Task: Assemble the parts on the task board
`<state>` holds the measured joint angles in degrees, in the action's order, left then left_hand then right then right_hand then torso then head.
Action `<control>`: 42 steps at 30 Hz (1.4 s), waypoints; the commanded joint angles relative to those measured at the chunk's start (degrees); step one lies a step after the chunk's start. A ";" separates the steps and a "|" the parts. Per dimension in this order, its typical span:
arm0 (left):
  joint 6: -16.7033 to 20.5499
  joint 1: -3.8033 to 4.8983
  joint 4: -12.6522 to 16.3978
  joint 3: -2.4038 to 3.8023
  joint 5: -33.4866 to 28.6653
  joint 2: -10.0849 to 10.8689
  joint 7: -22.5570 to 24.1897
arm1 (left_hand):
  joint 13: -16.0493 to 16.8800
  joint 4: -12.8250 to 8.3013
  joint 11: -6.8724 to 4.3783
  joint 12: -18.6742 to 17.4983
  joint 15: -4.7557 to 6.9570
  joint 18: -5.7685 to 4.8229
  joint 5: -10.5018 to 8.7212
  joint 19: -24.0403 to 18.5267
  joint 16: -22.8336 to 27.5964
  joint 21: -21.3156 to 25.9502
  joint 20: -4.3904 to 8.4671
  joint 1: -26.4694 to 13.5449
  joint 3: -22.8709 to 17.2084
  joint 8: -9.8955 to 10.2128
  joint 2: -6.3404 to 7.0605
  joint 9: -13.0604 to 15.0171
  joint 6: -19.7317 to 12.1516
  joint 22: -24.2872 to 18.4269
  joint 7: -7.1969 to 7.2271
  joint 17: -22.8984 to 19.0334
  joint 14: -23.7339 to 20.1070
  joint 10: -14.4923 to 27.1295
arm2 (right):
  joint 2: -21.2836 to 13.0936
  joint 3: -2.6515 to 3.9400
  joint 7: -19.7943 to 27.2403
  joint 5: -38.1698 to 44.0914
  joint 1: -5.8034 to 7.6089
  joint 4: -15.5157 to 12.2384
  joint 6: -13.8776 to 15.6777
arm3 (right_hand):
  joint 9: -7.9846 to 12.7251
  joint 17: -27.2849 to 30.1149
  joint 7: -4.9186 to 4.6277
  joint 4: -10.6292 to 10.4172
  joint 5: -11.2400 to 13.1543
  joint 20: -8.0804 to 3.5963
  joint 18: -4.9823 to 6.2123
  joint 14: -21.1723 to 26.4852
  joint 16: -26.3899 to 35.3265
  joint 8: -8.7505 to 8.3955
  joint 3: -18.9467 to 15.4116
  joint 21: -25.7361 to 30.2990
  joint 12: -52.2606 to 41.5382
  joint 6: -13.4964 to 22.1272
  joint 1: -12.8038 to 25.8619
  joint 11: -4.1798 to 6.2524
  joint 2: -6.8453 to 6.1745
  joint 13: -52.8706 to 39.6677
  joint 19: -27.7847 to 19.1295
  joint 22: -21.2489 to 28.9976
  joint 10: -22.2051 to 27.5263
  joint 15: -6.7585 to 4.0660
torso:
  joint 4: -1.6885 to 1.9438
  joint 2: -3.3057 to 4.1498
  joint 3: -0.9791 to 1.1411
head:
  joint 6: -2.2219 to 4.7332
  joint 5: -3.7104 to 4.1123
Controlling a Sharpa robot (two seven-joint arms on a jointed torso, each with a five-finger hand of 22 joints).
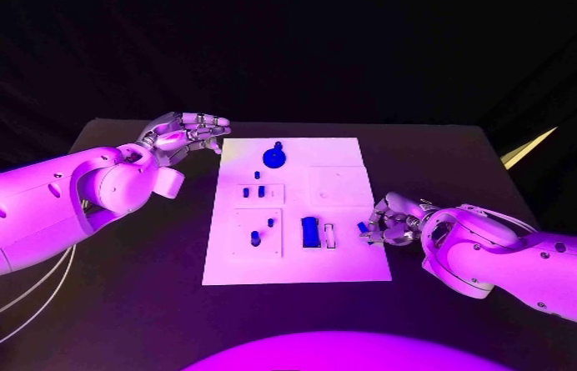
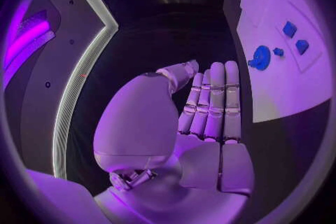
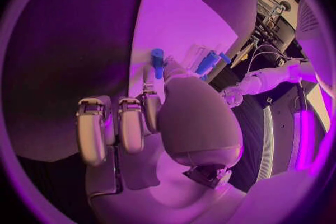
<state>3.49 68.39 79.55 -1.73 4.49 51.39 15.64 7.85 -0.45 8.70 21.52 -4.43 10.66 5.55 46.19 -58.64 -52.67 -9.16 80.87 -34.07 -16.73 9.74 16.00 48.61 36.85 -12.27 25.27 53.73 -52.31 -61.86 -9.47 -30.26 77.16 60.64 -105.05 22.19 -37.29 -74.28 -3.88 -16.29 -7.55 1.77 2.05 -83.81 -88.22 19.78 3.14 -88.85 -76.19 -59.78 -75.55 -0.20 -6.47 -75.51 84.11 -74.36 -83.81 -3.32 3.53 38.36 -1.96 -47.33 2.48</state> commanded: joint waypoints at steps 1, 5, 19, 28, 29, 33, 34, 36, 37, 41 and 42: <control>-0.20 -0.01 0.14 0.03 -0.05 -0.13 -0.05 | -0.52 1.09 0.20 0.75 -0.21 -0.07 0.90 0.61 0.71 0.94 -0.80 -1.21 0.91 -0.09 -0.40 1.01 -0.66 -0.81 -0.14 -0.42 -0.24 0.79 | 0.61 -0.20 -0.56 0.55 -0.54 0.56 -0.98 | 4.23 -12.86 -0.07 0.30 -0.78 0.25 -1.94 -5.58 -0.32 -1.39 3.86 -0.63 0.62 0.75 -0.18 0.60 0.46 -7.34 5.77 -15.50 -0.77 -0.79 | 0.00 -0.06 0.02 | -0.13 -0.13; -0.16 -0.01 0.13 0.03 -0.05 -0.10 -0.10 | -0.53 1.05 0.18 0.79 -0.17 -0.05 0.96 0.69 0.70 1.00 -0.78 -1.04 0.79 -0.11 -0.55 1.03 -0.66 -0.87 -0.13 -0.41 -0.26 0.82 | 1.19 -0.21 -1.10 1.15 -0.78 1.07 -1.53 | 4.23 -12.99 0.08 1.03 -0.82 0.07 -1.97 -5.60 -0.38 -1.55 6.77 -0.78 0.62 0.65 -2.62 0.76 0.10 -7.36 5.80 -15.54 -0.76 -0.95 | -0.09 -0.04 -0.01 | -0.15 -0.21; -0.06 -0.02 0.07 0.03 -0.03 0.01 -0.36 | -0.57 0.73 0.15 0.89 -0.09 -0.03 1.03 0.88 0.72 1.01 -0.66 -0.47 0.53 -0.16 -0.70 1.07 -0.67 -0.91 -0.13 -0.42 -0.36 0.85 | 1.44 -0.21 -1.75 0.75 -0.97 0.02 0.67 | 2.14 -13.26 0.39 9.76 -0.51 -0.23 -2.04 -5.66 -0.48 -0.39 28.23 -1.12 0.56 0.38 -1.39 1.07 -3.41 -7.53 5.89 -15.64 -0.96 -1.21 | -0.10 -0.13 -0.06 | 0.08 -0.22; 0.02 -0.03 0.09 0.03 -0.02 0.05 -0.53 | -0.58 0.61 0.15 0.92 -0.07 -0.03 1.05 0.92 0.73 0.98 -0.62 -0.30 0.46 -0.17 -0.72 1.08 -0.67 -0.90 -0.14 -0.42 -0.38 0.85 | 0.93 -0.17 -0.80 -5.49 0.54 -3.29 4.00 | 1.30 -13.53 0.41 11.42 -0.42 -0.25 -2.05 -5.72 -0.62 0.05 30.86 -1.15 0.20 0.85 1.87 1.08 -3.15 -7.73 5.89 -15.64 -1.22 -1.22 | -0.07 -0.08 -0.05 | 0.21 -0.06; 0.03 -0.03 0.10 0.03 -0.02 0.05 -0.54 | -0.58 0.61 0.15 0.92 -0.07 -0.03 1.05 0.92 0.73 0.98 -0.62 -0.30 0.46 -0.17 -0.72 1.08 -0.67 -0.90 -0.14 -0.42 -0.38 0.85 | 0.98 -0.17 -0.86 -6.31 0.76 -3.59 4.41 | 1.26 -13.52 0.40 11.47 -0.42 -0.25 -2.05 -5.72 -0.61 0.07 30.99 -1.15 0.22 0.89 2.07 1.08 -3.09 -7.71 5.89 -15.64 -1.22 -1.23 | -0.08 -0.07 -0.06 | 0.20 -0.05; 0.03 -0.03 0.12 0.03 -0.02 0.03 -0.54 | -0.58 0.59 0.17 0.95 -0.07 -0.05 1.04 0.96 0.74 0.95 -0.61 -0.26 0.43 -0.18 -0.75 1.09 -0.67 -0.89 -0.17 -0.43 -0.39 0.85 | 1.33 -0.16 -1.16 -8.59 1.24 -4.08 5.27 | 1.14 -13.46 0.38 11.60 -0.40 -0.25 -2.05 -5.71 -0.58 0.11 31.32 -1.15 0.37 1.01 2.65 1.07 -2.96 -7.64 5.89 -15.64 -1.18 -1.22 | -0.10 -0.10 -0.07 | 0.24 0.05; 0.00 -0.03 0.14 0.03 -0.02 0.02 -0.53 | -0.58 0.59 0.17 0.95 -0.07 -0.05 1.04 0.96 0.74 0.95 -0.61 -0.26 0.43 -0.18 -0.75 1.09 -0.67 -0.89 -0.17 -0.43 -0.39 0.85 | 1.48 -0.16 -1.25 -9.28 1.34 -4.14 5.40 | 1.07 -13.41 0.38 11.67 -0.39 -0.25 -2.05 -5.70 -0.55 0.14 31.48 -1.15 0.47 1.06 2.95 1.06 -2.90 -7.60 5.89 -15.64 -1.15 -1.22 | -0.06 -0.12 -0.08 | 0.20 0.12; -0.02 -0.03 0.16 0.03 -0.02 0.01 -0.53 | -0.59 0.65 0.19 0.95 -0.09 -0.06 1.04 0.96 0.74 0.95 -0.62 -0.34 0.45 -0.18 -0.76 1.09 -0.66 -0.89 -0.18 -0.43 -0.39 0.86 | 1.64 -0.16 -1.33 -9.89 1.42 -4.18 5.45 | 1.07 -13.41 0.38 11.67 -0.39 -0.25 -2.05 -5.70 -0.55 0.14 31.48 -1.15 0.47 1.06 2.95 1.06 -2.90 -7.60 5.89 -15.64 -1.15 -1.22 | -0.01 -0.11 -0.09 | 0.15 0.15; -0.02 -0.03 0.17 0.03 -0.02 0.02 -0.53 | -0.59 0.65 0.19 0.95 -0.09 -0.06 1.04 0.96 0.74 0.95 -0.62 -0.34 0.45 -0.18 -0.76 1.09 -0.66 -0.89 -0.18 -0.43 -0.39 0.86 | 1.80 -0.16 -1.40 -10.43 1.47 -4.19 5.45 | 1.02 -13.42 0.37 11.73 -0.39 -0.25 -2.05 -5.70 -0.55 0.16 31.57 -1.15 0.47 1.09 3.15 1.06 -2.88 -7.60 5.89 -15.64 -1.16 -1.21 | 0.00 -0.10 -0.07 | 0.16 0.15; -0.04 -0.03 0.22 0.03 -0.02 0.04 -0.55 | -0.59 0.65 0.19 0.95 -0.09 -0.06 1.04 0.96 0.74 0.95 -0.62 -0.34 0.45 -0.18 -0.76 1.09 -0.66 -0.89 -0.18 -0.43 -0.39 0.86 | 2.74 -0.16 -1.59 -12.27 1.54 -4.06 5.38 | 0.82 -13.52 0.33 11.71 -0.31 -0.22 -2.05 -5.72 -0.61 0.25 31.82 -1.15 0.42 1.21 4.60 1.03 -2.90 -7.63 5.89 -15.64 -1.21 -1.18 | -0.08 -0.04 -0.04 | 0.25 0.09; -0.04 -0.03 0.23 0.03 -0.02 0.04 -0.55 | -0.59 0.65 0.19 0.95 -0.09 -0.06 1.04 0.96 0.74 0.95 -0.62 -0.34 0.45 -0.18 -0.76 1.09 -0.66 -0.89 -0.18 -0.43 -0.39 0.86 | 3.18 -0.16 -1.84 -12.71 1.52 -3.98 5.39 | 0.75 -13.50 0.32 11.61 -0.31 -0.21 -2.05 -5.72 -0.60 0.27 31.92 -1.15 0.40 1.24 5.34 1.01 -2.88 -7.64 5.89 -15.64 -1.23 -1.17 | -0.12 -0.04 -0.03 | 0.31 -0.05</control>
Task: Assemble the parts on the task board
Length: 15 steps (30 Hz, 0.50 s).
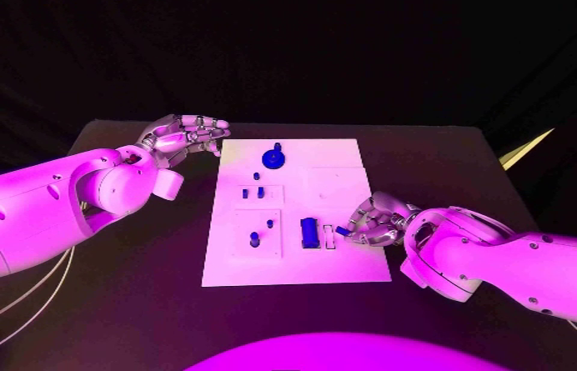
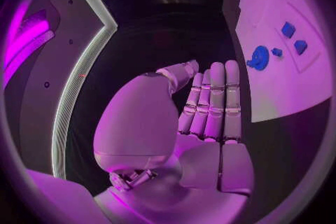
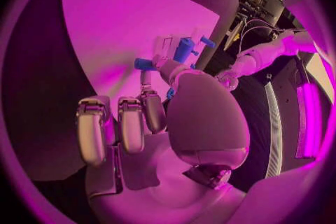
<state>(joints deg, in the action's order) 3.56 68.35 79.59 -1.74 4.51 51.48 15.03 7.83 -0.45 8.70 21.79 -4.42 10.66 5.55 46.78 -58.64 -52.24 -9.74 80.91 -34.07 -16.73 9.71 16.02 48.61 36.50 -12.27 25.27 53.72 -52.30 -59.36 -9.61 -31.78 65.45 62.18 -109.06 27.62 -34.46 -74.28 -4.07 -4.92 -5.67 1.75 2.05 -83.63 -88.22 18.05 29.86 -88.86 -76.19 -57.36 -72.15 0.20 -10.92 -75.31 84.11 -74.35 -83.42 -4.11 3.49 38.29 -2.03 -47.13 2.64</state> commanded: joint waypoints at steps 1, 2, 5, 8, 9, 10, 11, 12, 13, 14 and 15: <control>-0.11 0.01 0.20 0.04 -0.03 -0.05 0.05 | -0.57 0.65 0.19 0.68 -0.10 -0.07 1.03 0.37 0.74 0.51 -0.04 -0.37 0.45 -0.18 -0.72 1.07 -0.66 -0.54 -0.18 -0.43 -0.38 0.86 | 0.99 -0.02 -0.50 -1.23 -0.04 0.09 -0.03 | -2.12 -13.51 0.51 0.23 -2.18 -0.19 -2.05 -5.90 -0.60 2.01 5.24 -1.14 0.40 -1.17 2.26 0.61 1.55 -7.84 5.89 -15.65 -1.63 -0.37 | -0.07 0.04 0.06 | 0.15 -0.27; -0.13 0.01 0.21 0.04 -0.03 -0.06 0.05 | -0.57 0.65 0.19 0.68 -0.10 -0.07 1.03 0.37 0.74 0.51 -0.04 -0.37 0.45 -0.18 -0.72 1.07 -0.66 -0.54 -0.18 -0.43 -0.38 0.86 | 1.24 -0.02 -0.64 -1.38 -0.06 0.14 -0.04 | -2.12 -13.51 0.51 0.23 -2.18 -0.19 -2.05 -5.90 -0.60 2.01 5.24 -1.14 0.40 -1.17 2.26 0.61 1.55 -7.84 5.89 -15.65 -1.63 -0.37 | -0.07 0.05 0.07 | 0.13 -0.28; -0.21 0.01 0.25 0.04 -0.03 -0.08 0.01 | -0.57 0.65 0.19 0.68 -0.10 -0.07 1.03 0.37 0.74 0.51 -0.04 -0.37 0.45 -0.18 -0.72 1.07 -0.66 -0.54 -0.18 -0.43 -0.38 0.86 | 2.06 -0.02 -1.08 -1.75 -0.10 0.38 0.02 | -2.22 -13.50 0.49 -0.04 -2.15 -0.18 -2.05 -5.89 -0.59 2.04 5.32 -1.14 0.41 -1.18 3.87 0.59 1.45 -7.84 5.89 -15.65 -1.66 -0.36 | -0.04 0.07 0.09 | 0.05 -0.21; -0.27 0.01 0.28 0.04 -0.03 -0.07 -0.05 | -0.58 0.71 0.21 0.69 -0.13 -0.08 1.05 0.37 0.75 0.53 -0.04 -0.46 0.47 -0.18 -0.71 1.07 -0.68 -0.55 -0.20 -0.43 -0.38 0.89 | 2.72 -0.02 -1.37 -1.91 -0.12 0.64 0.21 | -2.26 -13.50 0.42 -0.86 -2.14 -0.14 -2.05 -5.90 -0.59 1.97 5.31 -1.14 0.38 -1.21 6.20 0.53 1.54 -7.87 5.89 -15.65 -1.70 -0.31 | -0.02 0.04 0.05 | -0.02 -0.15; -0.28 0.01 0.29 0.04 -0.03 -0.06 -0.07 | -0.58 0.71 0.21 0.69 -0.13 -0.08 1.05 0.37 0.75 0.53 -0.04 -0.46 0.47 -0.18 -0.71 1.07 -0.68 -0.55 -0.20 -0.43 -0.38 0.89 | 2.93 -0.02 -1.43 -1.91 -0.12 0.73 0.22 | -2.26 -13.49 0.40 -1.11 -2.14 -0.13 -2.05 -5.89 -0.59 1.94 5.30 -1.14 0.37 -1.23 6.91 0.52 1.55 -7.88 5.89 -15.65 -1.72 -0.29 | -0.01 0.06 0.04 | -0.03 -0.14; -0.30 0.01 0.29 0.04 -0.03 -0.05 -0.08 | -0.58 0.71 0.21 0.69 -0.13 -0.08 1.05 0.37 0.75 0.53 -0.04 -0.46 0.47 -0.18 -0.71 1.07 -0.68 -0.55 -0.20 -0.43 -0.38 0.89 | 3.10 -0.02 -1.48 -1.91 -0.12 0.82 0.19 | -2.27 -13.49 0.40 -1.18 -2.13 -0.12 -2.05 -5.90 -0.59 1.93 5.27 -1.14 0.30 -1.24 7.31 0.51 1.45 -7.92 5.89 -15.65 -1.75 -0.30 | 0.00 0.05 0.01 | -0.03 -0.10; -0.31 0.01 0.29 0.04 -0.03 -0.05 -0.10 | -0.58 0.71 0.21 0.69 -0.13 -0.08 1.05 0.37 0.75 0.53 -0.04 -0.46 0.47 -0.18 -0.71 1.07 -0.68 -0.55 -0.20 -0.43 -0.38 0.89 | 3.32 -0.02 -1.52 -1.91 -0.13 0.93 0.13 | -2.27 -13.48 0.40 -1.26 -2.12 -0.12 -2.05 -5.89 -0.58 1.92 5.23 -1.14 0.31 -1.26 7.72 0.51 1.33 -7.92 5.89 -15.65 -1.75 -0.29 | -0.01 0.05 0.01 | -0.04 -0.09; -0.32 0.01 0.29 0.04 -0.03 -0.05 -0.11 | -0.58 0.71 0.21 0.69 -0.13 -0.08 1.05 0.37 0.75 0.53 -0.04 -0.46 0.47 -0.18 -0.71 1.07 -0.68 -0.55 -0.20 -0.43 -0.38 0.89 | 3.54 -0.02 -1.58 -1.91 -0.13 1.03 0.04 | -2.28 -13.53 0.39 -1.31 -2.12 -0.12 -2.05 -5.90 -0.60 1.91 5.21 -1.14 0.29 -1.27 7.95 0.51 1.29 -7.92 5.89 -15.65 -1.76 -0.29 | -0.02 0.02 0.02 | -0.07 -0.10; -0.33 0.02 0.29 0.04 -0.03 -0.05 -0.12 | -0.58 0.71 0.21 0.69 -0.13 -0.08 1.05 0.37 0.75 0.53 -0.04 -0.46 0.47 -0.18 -0.71 1.07 -0.68 -0.55 -0.20 -0.43 -0.38 0.89 | 3.70 -0.02 -1.63 -1.91 -0.13 1.10 -0.05 | -2.28 -13.55 0.40 -1.40 -2.11 -0.12 -2.05 -5.91 -0.62 1.91 5.18 -1.14 0.28 -1.32 8.35 0.51 1.21 -7.93 5.89 -15.65 -1.77 -0.29 | 0.00 0.02 0.02 | -0.11 -0.12; -0.36 0.02 0.30 0.04 -0.03 -0.05 -0.14 | -0.59 0.70 0.21 0.69 -0.12 -0.08 1.10 0.37 0.76 0.53 -0.04 -0.44 0.44 -0.18 -0.72 1.07 -0.69 -0.55 -0.20 -0.44 -0.39 0.90 | 3.90 -0.02 -1.67 -1.90 -0.13 1.20 -0.16 | -2.28 -13.53 0.39 -1.54 -2.10 -0.11 -2.05 -5.90 -0.60 1.90 5.11 -1.14 0.25 -1.37 8.82 0.50 1.10 -7.95 5.89 -15.65 -1.79 -0.28 | 0.02 0.00 0.04 | -0.18 -0.13; -0.39 0.02 0.31 0.04 -0.03 -0.05 -0.16 | -0.59 0.70 0.21 0.69 -0.12 -0.08 1.10 0.37 0.76 0.53 -0.04 -0.44 0.44 -0.18 -0.72 1.07 -0.69 -0.55 -0.20 -0.44 -0.39 0.90 | 4.07 -0.02 -1.75 -1.89 -0.13 1.29 -0.27 | -2.29 -13.55 0.39 -1.67 -2.10 -0.11 -2.05 -5.91 -0.62 1.90 5.06 -1.14 0.26 -1.41 9.20 0.50 1.04 -7.95 5.89 -15.65 -1.80 -0.28 | 0.04 -0.01 0.04 | -0.21 -0.09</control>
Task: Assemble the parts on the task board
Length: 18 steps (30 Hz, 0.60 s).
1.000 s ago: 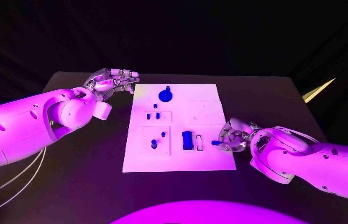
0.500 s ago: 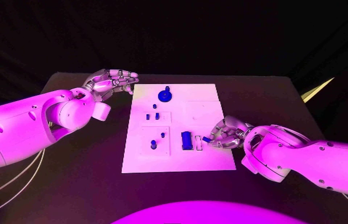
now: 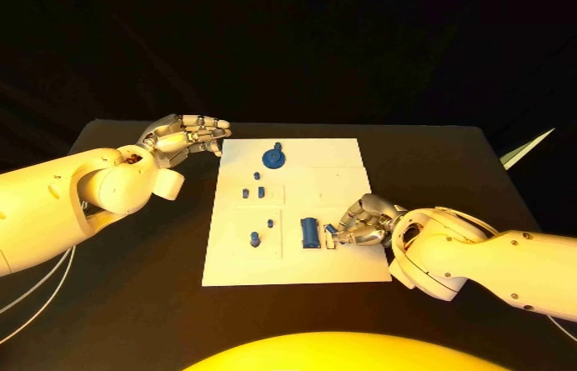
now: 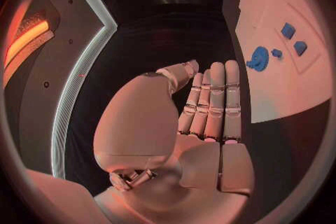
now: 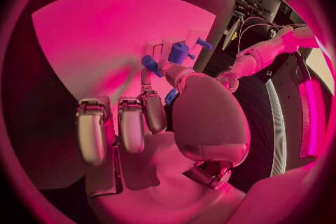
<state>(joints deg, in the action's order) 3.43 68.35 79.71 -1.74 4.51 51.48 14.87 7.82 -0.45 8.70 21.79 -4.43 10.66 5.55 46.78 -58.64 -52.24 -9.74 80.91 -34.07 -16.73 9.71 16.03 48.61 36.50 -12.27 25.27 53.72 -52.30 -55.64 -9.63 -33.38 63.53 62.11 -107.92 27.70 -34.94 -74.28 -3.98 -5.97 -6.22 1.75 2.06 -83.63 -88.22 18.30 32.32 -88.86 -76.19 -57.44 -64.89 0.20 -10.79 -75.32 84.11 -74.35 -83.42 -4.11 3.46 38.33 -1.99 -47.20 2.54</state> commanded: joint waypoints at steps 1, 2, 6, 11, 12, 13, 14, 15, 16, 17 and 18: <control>-0.29 0.02 0.19 0.04 -0.04 -0.05 -0.03 | -0.58 0.70 0.21 0.69 -0.12 -0.08 1.10 0.37 0.76 0.53 -0.04 -0.44 0.44 -0.18 -0.72 1.07 -0.69 -0.55 -0.20 -0.44 -0.39 0.90 | 0.51 0.00 -0.23 0.07 -0.07 0.25 -0.50 | -1.81 -13.55 0.30 -0.82 -1.55 -0.10 -2.06 -5.91 -0.62 1.64 2.56 -1.14 0.22 -1.40 2.43 0.50 0.90 -7.97 5.89 -15.65 -1.82 -0.27 | 0.10 -0.01 0.02 | -0.14 0.03; -0.32 0.02 0.20 0.04 -0.04 -0.04 -0.06 | -0.58 0.70 0.21 0.69 -0.12 -0.08 1.10 0.37 0.76 0.53 -0.04 -0.44 0.44 -0.18 -0.72 1.07 -0.69 -0.55 -0.20 -0.44 -0.39 0.90 | 0.64 0.00 -0.30 0.10 -0.07 0.35 -0.70 | -1.80 -13.57 0.30 -1.14 -1.54 -0.10 -2.06 -5.91 -0.62 1.63 2.47 -1.14 0.27 -1.50 3.14 0.49 0.89 -7.95 5.89 -15.65 -1.81 -0.27 | 0.11 0.01 0.02 | -0.15 0.05; -0.35 0.02 0.22 0.04 -0.04 0.02 -0.12 | -0.58 0.70 0.21 0.69 -0.12 -0.08 1.10 0.37 0.76 0.53 -0.04 -0.44 0.44 -0.18 -0.72 1.07 -0.69 -0.55 -0.20 -0.44 -0.39 0.90 | 1.04 0.00 -0.45 0.17 -0.11 0.63 -1.80 | -1.90 -13.61 0.46 -1.93 -1.51 -0.10 -2.06 -5.92 -0.64 1.89 1.78 -1.14 0.26 -2.21 5.59 0.59 -0.04 -7.97 5.89 -15.65 -1.87 -0.32 | 0.00 -0.03 0.00 | -0.28 -0.02; -0.43 0.02 0.24 0.04 -0.04 0.04 -0.19 | -0.58 0.70 0.21 0.69 -0.12 -0.08 1.10 0.37 0.76 0.53 -0.04 -0.44 0.44 -0.18 -0.72 1.07 -0.69 -0.55 -0.20 -0.44 -0.39 0.90 | 1.47 0.00 -0.45 0.19 -0.18 0.80 -2.69 | -1.99 -13.64 0.64 -2.42 -1.52 -0.17 -2.06 -5.93 -0.66 2.16 1.26 -1.14 0.31 -2.71 7.15 0.72 -0.78 -7.95 5.89 -15.65 -1.89 -0.44 | -0.03 -0.05 -0.02 | -0.34 -0.10; -0.44 0.02 0.24 0.04 -0.04 0.04 -0.21 | -0.58 0.70 0.21 0.69 -0.12 -0.08 1.10 0.37 0.76 0.53 -0.04 -0.44 0.44 -0.18 -0.72 1.07 -0.69 -0.55 -0.20 -0.44 -0.39 0.90 | 1.53 0.00 -0.44 0.21 -0.20 0.84 -2.67 | -1.99 -13.64 0.64 -2.42 -1.52 -0.17 -2.06 -5.93 -0.66 2.16 1.26 -1.14 0.31 -2.71 7.15 0.72 -0.78 -7.95 5.89 -15.65 -1.89 -0.44 | -0.02 -0.05 0.00 | -0.29 -0.12; -0.47 0.02 0.25 0.04 -0.03 0.04 -0.23 | -0.58 0.70 0.21 0.69 -0.12 -0.08 1.10 0.37 0.76 0.53 -0.04 -0.44 0.44 -0.18 -0.72 1.07 -0.69 -0.55 -0.20 -0.44 -0.39 0.90 | 1.57 0.00 -0.43 0.27 -0.21 0.90 -2.62 | -2.00 -13.68 0.65 -2.42 -1.53 -0.17 -2.06 -5.94 -0.68 2.17 1.25 -1.14 0.22 -2.72 7.18 0.73 -0.79 -8.00 5.89 -15.65 -1.92 -0.44 | -0.02 -0.04 0.00 | -0.24 -0.11; -0.50 0.02 0.25 0.04 -0.03 0.04 -0.26 | -0.58 0.70 0.21 0.69 -0.12 -0.08 1.10 0.37 0.76 0.53 -0.04 -0.44 0.44 -0.18 -0.72 1.07 -0.69 -0.55 -0.20 -0.44 -0.39 0.90 | 1.59 0.00 -0.43 0.32 -0.22 0.95 -2.57 | -2.00 -13.68 0.65 -2.42 -1.53 -0.17 -2.06 -5.94 -0.68 2.17 1.25 -1.14 0.22 -2.72 7.18 0.73 -0.79 -8.00 5.89 -15.65 -1.92 -0.44 | 0.01 -0.05 0.00 | -0.24 -0.05; -0.52 0.02 0.26 0.04 -0.03 0.04 -0.28 | -0.58 0.70 0.21 0.69 -0.12 -0.08 1.10 0.37 0.76 0.53 -0.04 -0.44 0.44 -0.18 -0.72 1.07 -0.69 -0.55 -0.20 -0.44 -0.39 0.90 | 1.60 0.00 -0.43 0.39 -0.23 1.02 -2.52 | -2.00 -13.70 0.65 -2.43 -1.53 -0.17 -2.06 -5.94 -0.69 2.18 1.25 -1.14 0.21 -2.73 7.18 0.74 -0.79 -8.00 5.89 -15.65 -1.93 -0.44 | 0.02 -0.05 -0.01 | -0.30 -0.01; -0.53 0.02 0.26 0.04 -0.03 0.05 -0.29 | -0.58 0.70 0.21 0.69 -0.12 -0.08 1.10 0.37 0.76 0.53 -0.04 -0.44 0.44 -0.18 -0.72 1.07 -0.69 -0.55 -0.20 -0.44 -0.39 0.90 | 1.60 0.00 -0.45 0.44 -0.24 1.06 -2.51 | -2.01 -13.72 0.67 -2.44 -1.54 -0.17 -2.06 -5.94 -0.70 2.20 1.26 -1.14 0.17 -2.78 7.21 0.75 -0.75 -8.02 5.89 -15.65 -1.94 -0.44 | 0.02 -0.05 -0.01 | -0.30 -0.01; -0.53 0.02 0.27 0.04 -0.03 0.06 -0.31 | -0.58 0.70 0.21 0.69 -0.12 -0.08 1.10 0.37 0.76 0.53 -0.04 -0.44 0.44 -0.18 -0.72 1.07 -0.69 -0.55 -0.20 -0.44 -0.39 0.90 | 1.60 0.00 -0.48 0.50 -0.24 1.09 -2.52 | -2.01 -13.72 0.67 -2.44 -1.54 -0.17 -2.06 -5.94 -0.70 2.20 1.26 -1.14 0.17 -2.78 7.21 0.75 -0.75 -8.02 5.89 -15.65 -1.94 -0.44 | 0.03 -0.07 -0.01 | -0.28 -0.03; -0.52 0.02 0.26 0.04 -0.03 0.07 -0.32 | -0.58 0.70 0.21 0.69 -0.12 -0.08 1.10 0.37 0.76 0.53 -0.04 -0.44 0.44 -0.18 -0.72 1.07 -0.69 -0.55 -0.20 -0.44 -0.39 0.90 | 1.61 0.00 -0.51 0.56 -0.25 1.14 -2.52 | -2.02 -13.69 0.69 -2.49 -1.55 -0.18 -2.06 -5.94 -0.69 2.23 1.27 -1.14 0.13 -2.83 7.29 0.76 -0.71 -8.04 5.89 -15.65 -1.96 -0.45 | 0.03 -0.08 -0.01 | -0.29 -0.04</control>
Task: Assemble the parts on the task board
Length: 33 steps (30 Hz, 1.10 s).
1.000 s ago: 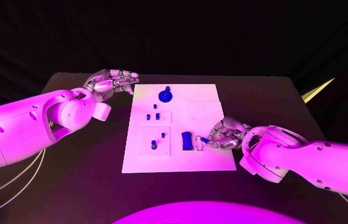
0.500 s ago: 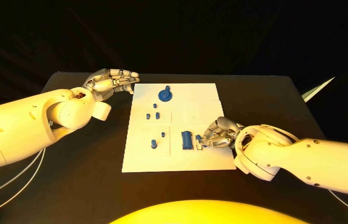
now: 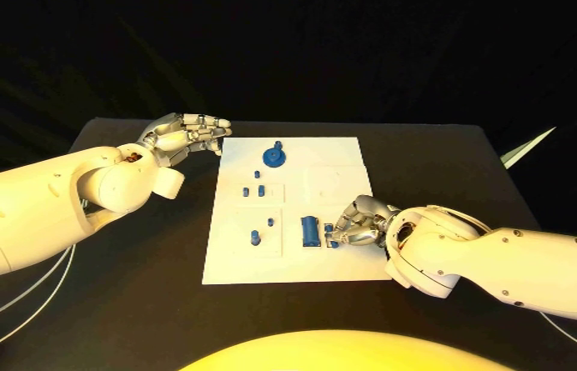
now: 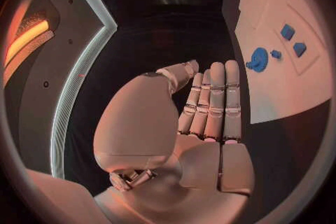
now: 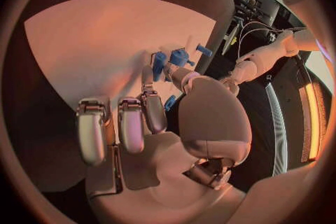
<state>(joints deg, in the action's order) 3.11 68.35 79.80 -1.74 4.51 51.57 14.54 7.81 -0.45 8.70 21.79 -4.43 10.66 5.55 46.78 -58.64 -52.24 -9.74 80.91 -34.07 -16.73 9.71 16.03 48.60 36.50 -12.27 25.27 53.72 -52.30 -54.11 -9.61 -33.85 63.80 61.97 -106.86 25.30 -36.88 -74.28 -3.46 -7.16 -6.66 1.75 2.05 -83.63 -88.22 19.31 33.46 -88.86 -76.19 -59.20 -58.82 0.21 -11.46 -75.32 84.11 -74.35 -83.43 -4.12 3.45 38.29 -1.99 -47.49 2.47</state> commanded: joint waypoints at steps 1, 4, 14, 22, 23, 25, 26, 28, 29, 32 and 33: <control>-0.20 0.02 0.17 0.04 -0.03 -0.01 0.00 | -0.57 0.70 0.21 0.69 -0.12 -0.08 1.10 0.37 0.76 0.53 -0.04 -0.44 0.44 -0.18 -0.72 1.07 -0.69 -0.55 -0.20 -0.44 -0.39 0.90 | 0.07 -0.02 -0.05 0.30 -0.11 0.09 -0.13 | -0.09 -13.66 0.18 -1.38 -1.12 -0.19 -2.05 -5.93 -0.67 1.27 0.12 -1.14 0.19 -1.13 1.34 0.77 0.01 -8.01 5.89 -15.65 -1.94 -0.47 | 0.03 -0.03 -0.01 | 0.01 0.03; -0.20 0.02 0.17 0.04 -0.02 0.02 -0.02 | -0.57 0.70 0.21 0.69 -0.12 -0.08 1.10 0.37 0.76 0.53 -0.04 -0.44 0.44 -0.18 -0.72 1.07 -0.69 -0.55 -0.20 -0.44 -0.39 0.90 | 0.10 -0.02 -0.07 0.44 -0.12 0.15 -0.07 | -0.12 -13.70 0.23 -1.60 -1.13 -0.22 -2.05 -5.94 -0.68 1.35 0.13 -1.14 0.10 -1.25 1.70 0.81 0.18 -8.06 5.89 -15.65 -1.99 -0.50 | 0.01 -0.03 -0.02 | 0.00 0.06; -0.24 0.02 0.11 0.04 0.07 0.01 -0.13 | -0.57 0.70 0.21 0.69 -0.12 -0.08 1.10 0.37 0.76 0.53 -0.04 -0.44 0.44 -0.18 -0.72 1.07 -0.69 -0.55 -0.20 -0.44 -0.39 0.90 | 0.39 -0.02 1.01 0.81 -0.13 0.13 1.10 | -0.23 -13.62 0.28 -2.90 -1.10 -0.32 -2.05 -5.92 -0.64 1.60 -0.89 -1.14 0.10 -1.38 4.07 0.86 -0.54 -8.08 5.89 -15.65 -2.02 -0.57 | 0.03 0.02 0.00 | 0.04 0.05; -0.28 0.02 -0.06 0.03 0.26 -0.06 -0.23 | -0.61 0.76 0.23 0.72 -0.15 -0.10 1.19 0.36 0.79 0.57 -0.05 -0.53 0.41 -0.17 -0.71 1.07 -0.73 -0.57 -0.22 -0.46 -0.42 0.97 | 0.39 -0.01 2.04 0.79 -0.13 0.12 0.72 | -0.38 -13.67 0.53 -8.39 -0.95 -0.48 -2.05 -5.93 -0.65 2.11 -11.90 -1.14 0.12 -1.35 5.15 1.04 -1.49 -8.19 5.89 -15.65 -2.08 -0.73 | 0.00 0.02 -0.03 | -0.11 0.08; -0.28 0.02 -0.06 0.03 0.27 -0.06 -0.24 | -0.61 0.76 0.23 0.72 -0.15 -0.10 1.19 0.36 0.79 0.57 -0.05 -0.53 0.41 -0.17 -0.71 1.07 -0.73 -0.57 -0.22 -0.46 -0.42 0.97 | 0.36 -0.01 2.09 0.79 -0.13 0.13 0.68 | -0.42 -13.68 0.54 -8.57 -0.86 -0.50 -2.05 -5.93 -0.66 2.15 -12.45 -1.14 0.17 -1.34 5.18 1.05 -1.67 -8.18 5.89 -15.65 -2.07 -0.75 | -0.01 -0.01 -0.02 | -0.13 0.05; -0.31 0.02 -0.09 0.03 0.28 -0.07 -0.27 | -0.61 0.76 0.23 0.72 -0.15 -0.10 1.19 0.36 0.79 0.57 -0.05 -0.53 0.41 -0.17 -0.71 1.07 -0.73 -0.57 -0.22 -0.46 -0.42 0.97 | 0.25 -0.01 2.20 0.81 -0.13 0.13 0.58 | -0.43 -13.69 0.54 -8.54 -0.86 -0.50 -2.05 -5.94 -0.66 2.17 -12.56 -1.14 0.18 -1.32 5.04 1.06 -1.66 -8.18 5.89 -15.65 -2.07 -0.75 | -0.01 -0.03 0.00 | -0.25 0.06; -0.31 0.02 -0.09 0.03 0.28 -0.07 -0.29 | -0.61 0.76 0.23 0.72 -0.15 -0.10 1.19 0.36 0.79 0.57 -0.05 -0.53 0.41 -0.17 -0.71 1.07 -0.73 -0.57 -0.22 -0.46 -0.42 0.97 | 0.16 -0.01 2.24 0.85 -0.13 0.13 0.50 | -0.47 -13.66 0.56 -8.38 -0.90 -0.52 -2.05 -5.93 -0.65 2.21 -12.86 -1.14 0.19 -1.26 4.27 1.07 -1.47 -8.18 5.89 -15.65 -2.07 -0.76 | 0.00 -0.03 0.00 | -0.25 0.06; -0.32 0.02 -0.10 0.03 0.29 -0.06 -0.31 | -0.61 0.76 0.23 0.72 -0.15 -0.10 1.19 0.36 0.79 0.57 -0.05 -0.53 0.41 -0.17 -0.71 1.07 -0.73 -0.57 -0.22 -0.46 -0.42 0.97 | -0.09 -0.01 2.38 0.93 -0.13 0.13 0.24 | -0.54 -13.71 0.54 -7.84 -0.95 -0.54 -2.05 -5.94 -0.67 2.25 -13.26 -1.14 0.20 -1.12 2.43 1.07 -1.08 -8.21 5.89 -15.65 -2.07 -0.77 | 0.02 -0.03 0.01 | -0.21 0.08; -0.33 0.02 -0.11 0.03 0.29 -0.06 -0.31 | -0.61 0.76 0.23 0.72 -0.15 -0.10 1.19 0.36 0.79 0.57 -0.05 -0.53 0.41 -0.17 -0.71 1.07 -0.73 -0.57 -0.22 -0.46 -0.42 0.97 | -0.19 -0.01 2.43 0.96 -0.13 0.12 0.15 | -0.56 -13.71 0.54 -7.57 -0.97 -0.54 -2.05 -5.94 -0.68 2.27 -13.39 -1.14 0.18 -1.07 1.64 1.06 -0.95 -8.22 5.89 -15.65 -2.08 -0.77 | 0.01 -0.02 0.01 | -0.21 0.08; -0.34 0.02 -0.14 0.03 0.30 -0.03 -0.35 | -0.61 0.76 0.23 0.72 -0.15 -0.10 1.19 0.36 0.79 0.57 -0.05 -0.53 0.41 -0.17 -0.71 1.07 -0.73 -0.57 -0.22 -0.46 -0.42 0.97 | -0.73 -0.02 2.72 1.13 -0.13 0.04 -0.36 | -0.51 -13.74 0.48 -5.98 -1.20 -0.52 -2.05 -5.95 -0.69 2.21 -13.01 -1.14 0.19 -0.87 -2.14 1.04 -0.23 -8.26 5.89 -15.65 -2.07 -0.74 | 0.00 -0.06 0.03 | -0.17 0.06; -0.34 0.02 -0.15 0.03 0.30 -0.02 -0.36 | -0.61 0.76 0.23 0.72 -0.15 -0.10 1.19 0.36 0.79 0.57 -0.05 -0.53 0.41 -0.17 -0.71 1.07 -0.73 -0.57 -0.22 -0.46 -0.42 0.97 | -0.89 -0.02 2.79 1.18 -0.13 0.00 -0.56 | -0.46 -13.76 0.46 -5.58 -1.21 -0.51 -2.05 -5.95 -0.70 2.17 -12.91 -1.14 0.18 -0.84 -2.92 1.02 -0.30 -8.27 5.89 -15.65 -2.08 -0.72 | 0.01 -0.06 0.03 | -0.16 0.07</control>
<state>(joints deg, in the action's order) 2.97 68.35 79.60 -1.74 4.76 51.59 14.14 7.80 -0.45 8.70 21.79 -4.43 10.66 5.55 46.78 -58.64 -52.24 -9.74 80.91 -34.07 -16.73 9.71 16.03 48.60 36.50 -12.27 25.27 53.72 -52.30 -54.87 -9.62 -31.32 64.77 61.90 -106.72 25.20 -36.88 -74.28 -3.04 -13.54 -7.32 1.74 2.05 -84.02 -88.22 19.98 21.54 -88.86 -76.19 -60.01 -61.30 0.67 -11.58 -75.31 84.10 -74.35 -83.57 -4.52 3.46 38.25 -1.98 -47.69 2.55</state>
